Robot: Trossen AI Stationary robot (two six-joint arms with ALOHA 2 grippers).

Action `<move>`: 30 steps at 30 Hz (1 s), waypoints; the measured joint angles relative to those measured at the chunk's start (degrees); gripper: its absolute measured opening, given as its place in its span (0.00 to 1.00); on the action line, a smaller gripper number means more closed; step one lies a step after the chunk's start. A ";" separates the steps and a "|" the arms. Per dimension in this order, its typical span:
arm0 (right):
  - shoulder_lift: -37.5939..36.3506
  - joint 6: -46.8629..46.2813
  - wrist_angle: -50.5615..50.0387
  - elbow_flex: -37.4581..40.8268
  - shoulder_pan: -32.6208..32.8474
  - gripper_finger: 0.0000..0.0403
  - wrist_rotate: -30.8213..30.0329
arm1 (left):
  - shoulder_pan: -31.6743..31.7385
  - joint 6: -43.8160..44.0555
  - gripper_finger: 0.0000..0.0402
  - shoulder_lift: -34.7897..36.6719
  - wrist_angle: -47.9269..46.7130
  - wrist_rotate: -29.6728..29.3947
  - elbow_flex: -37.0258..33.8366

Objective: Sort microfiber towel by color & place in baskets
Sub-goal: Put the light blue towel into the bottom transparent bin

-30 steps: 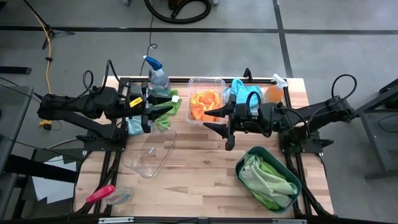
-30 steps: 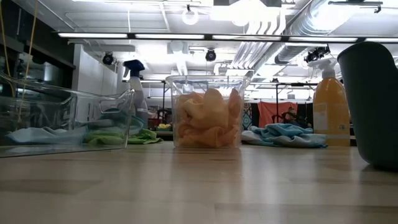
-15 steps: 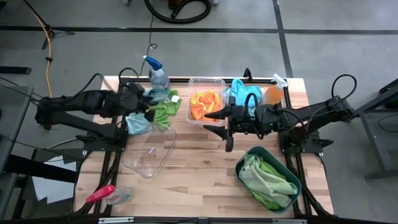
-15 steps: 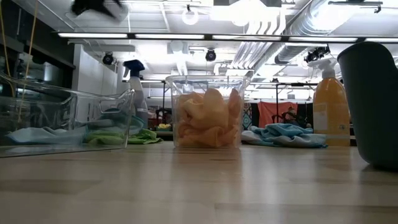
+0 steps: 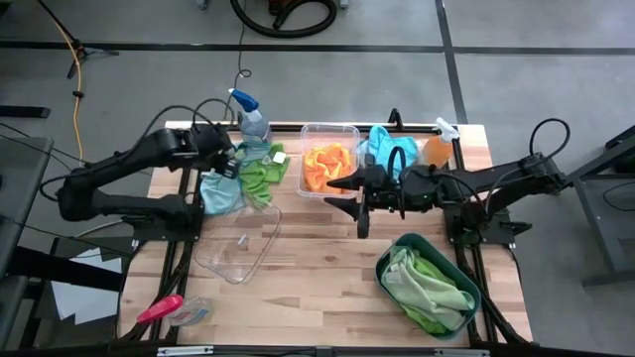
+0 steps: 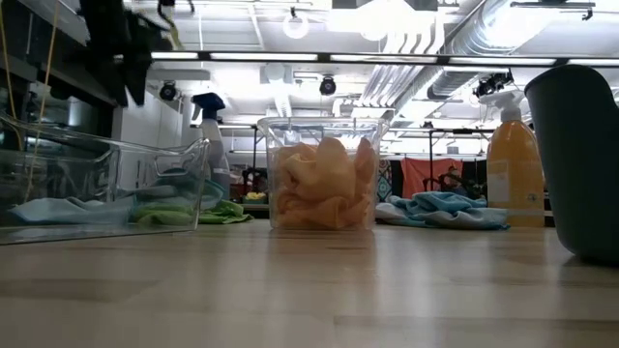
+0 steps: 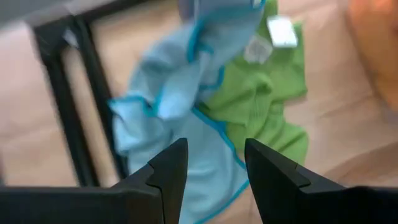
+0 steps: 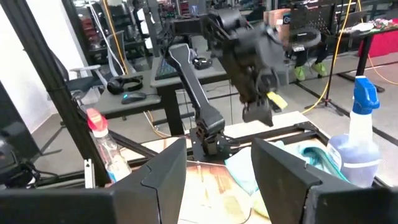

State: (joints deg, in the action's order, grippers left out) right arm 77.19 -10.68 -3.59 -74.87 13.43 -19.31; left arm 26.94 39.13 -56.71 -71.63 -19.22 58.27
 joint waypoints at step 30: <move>0.02 -4.55 -1.81 0.00 0.07 0.44 -0.02 | 5.42 17.10 0.36 -5.22 38.59 -2.37 -31.99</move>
State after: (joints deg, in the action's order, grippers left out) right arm 77.20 -15.22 -5.41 -74.87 13.50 -19.33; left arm 32.37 56.23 -61.93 -33.04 -21.59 26.28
